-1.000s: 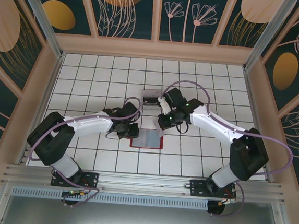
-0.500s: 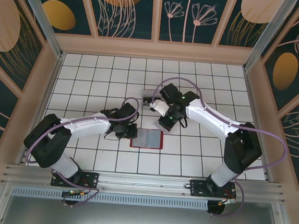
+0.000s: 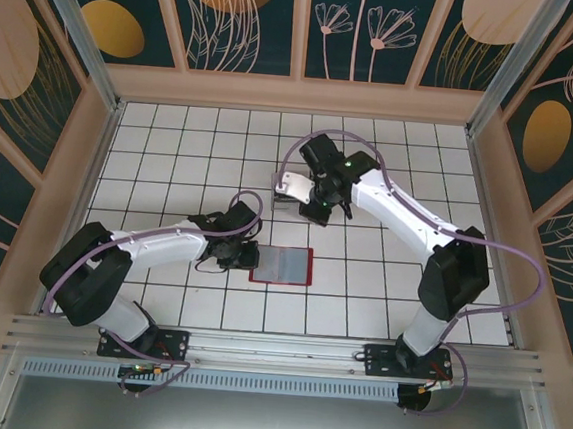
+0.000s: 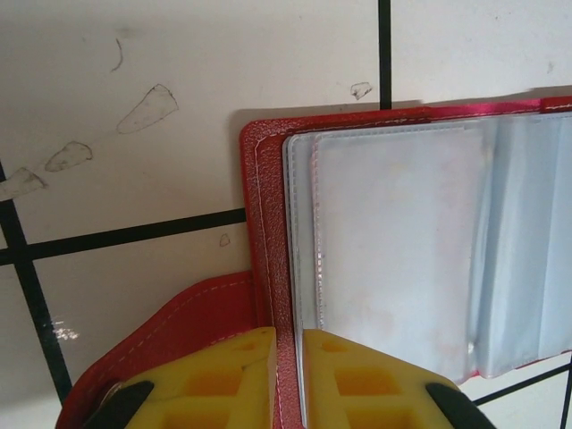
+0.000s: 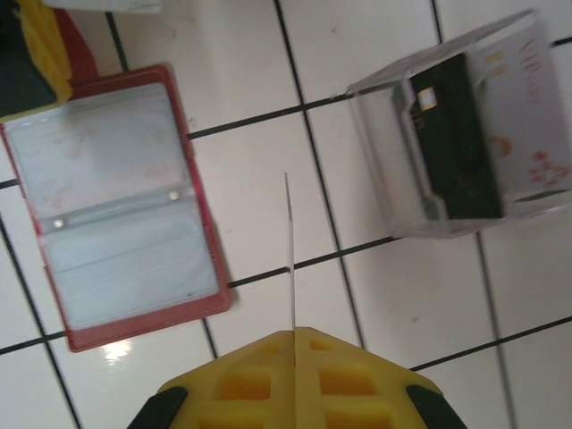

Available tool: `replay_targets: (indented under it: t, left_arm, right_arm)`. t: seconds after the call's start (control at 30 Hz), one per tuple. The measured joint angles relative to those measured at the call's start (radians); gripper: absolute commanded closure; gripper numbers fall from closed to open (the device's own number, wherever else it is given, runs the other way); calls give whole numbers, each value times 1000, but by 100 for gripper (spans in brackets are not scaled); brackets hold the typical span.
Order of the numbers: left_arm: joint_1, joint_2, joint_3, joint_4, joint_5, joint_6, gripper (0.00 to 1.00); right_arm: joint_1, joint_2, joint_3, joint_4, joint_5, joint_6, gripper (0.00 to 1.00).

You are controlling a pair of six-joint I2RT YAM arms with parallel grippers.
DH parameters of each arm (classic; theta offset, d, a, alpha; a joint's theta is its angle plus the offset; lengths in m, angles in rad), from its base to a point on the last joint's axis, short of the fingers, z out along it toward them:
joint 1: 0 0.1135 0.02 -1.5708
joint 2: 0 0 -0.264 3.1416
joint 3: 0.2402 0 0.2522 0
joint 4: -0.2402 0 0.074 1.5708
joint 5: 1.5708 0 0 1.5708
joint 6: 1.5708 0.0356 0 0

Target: Take the credit cards out of the card holder

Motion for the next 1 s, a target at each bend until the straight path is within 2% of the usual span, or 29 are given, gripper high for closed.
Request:
replay_targets:
  t: [0.43, 0.8, 1.0]
  left_arm:
    - [0, -4, 0, -1, -24, -1, 83]
    - [0, -4, 0, -2, -27, -24, 83]
    - [0, -4, 0, -5, -27, -37, 83]
  right_arm:
    - [-41, 211, 303, -78, 91, -173, 100]
    - [-48, 396, 546, -128, 109, -288, 100]
    - [-53, 468, 615, -140, 109, -337, 100]
